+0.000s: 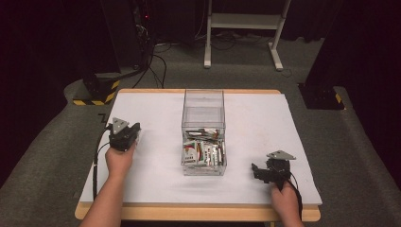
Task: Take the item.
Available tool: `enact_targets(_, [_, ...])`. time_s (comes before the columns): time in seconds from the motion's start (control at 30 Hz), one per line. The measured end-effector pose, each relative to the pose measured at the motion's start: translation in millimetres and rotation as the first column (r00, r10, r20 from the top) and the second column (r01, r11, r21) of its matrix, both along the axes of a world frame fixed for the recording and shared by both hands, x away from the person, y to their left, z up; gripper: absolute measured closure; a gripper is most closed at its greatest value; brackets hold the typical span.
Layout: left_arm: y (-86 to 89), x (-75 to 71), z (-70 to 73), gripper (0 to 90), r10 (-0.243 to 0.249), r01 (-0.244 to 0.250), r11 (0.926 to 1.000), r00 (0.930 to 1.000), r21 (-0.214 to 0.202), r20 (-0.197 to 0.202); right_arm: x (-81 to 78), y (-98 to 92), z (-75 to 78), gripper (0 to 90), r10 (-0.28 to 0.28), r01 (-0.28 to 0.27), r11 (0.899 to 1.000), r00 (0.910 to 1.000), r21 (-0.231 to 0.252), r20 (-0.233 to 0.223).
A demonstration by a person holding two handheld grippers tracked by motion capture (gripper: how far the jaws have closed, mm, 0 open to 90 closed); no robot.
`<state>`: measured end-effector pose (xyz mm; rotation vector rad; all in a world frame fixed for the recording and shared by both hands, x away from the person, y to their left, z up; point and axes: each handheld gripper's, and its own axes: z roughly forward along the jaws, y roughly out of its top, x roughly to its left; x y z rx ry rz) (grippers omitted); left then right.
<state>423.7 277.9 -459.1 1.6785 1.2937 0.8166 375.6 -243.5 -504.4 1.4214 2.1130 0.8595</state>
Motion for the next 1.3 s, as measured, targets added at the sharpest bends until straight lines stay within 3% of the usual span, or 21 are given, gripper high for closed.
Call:
enact_targets(0.43, [-11.1,5.9,-6.8,89.5,-0.018,0.018,0.9994,0.9995,-0.030,-0.026,0.0,0.0,0.0,13.7,0.000,0.000,1.000,1.0000,0.000,0.000])
enact_targets(0.57, [-15.4,5.3,-7.3,78.1,-0.039,0.038,0.9985,0.9989,-0.040,-0.027,0.1,-0.1,0.0,13.7,0.001,-0.001,1.000,1.0000,-0.001,0.001])
enact_targets(0.93, [-17.2,1.6,-4.0,74.4,-0.053,0.051,0.9970,0.9979,-0.059,-0.038,0.1,-0.1,0.0,13.7,0.001,-0.001,1.000,1.0000,-0.001,0.001])
enact_targets(1.3, [-15.8,-7.2,-2.8,61.8,-0.046,0.041,0.9963,0.9972,-0.075,-0.060,0.0,0.0,0.0,13.7,0.000,0.000,1.000,1.0000,0.000,0.000])
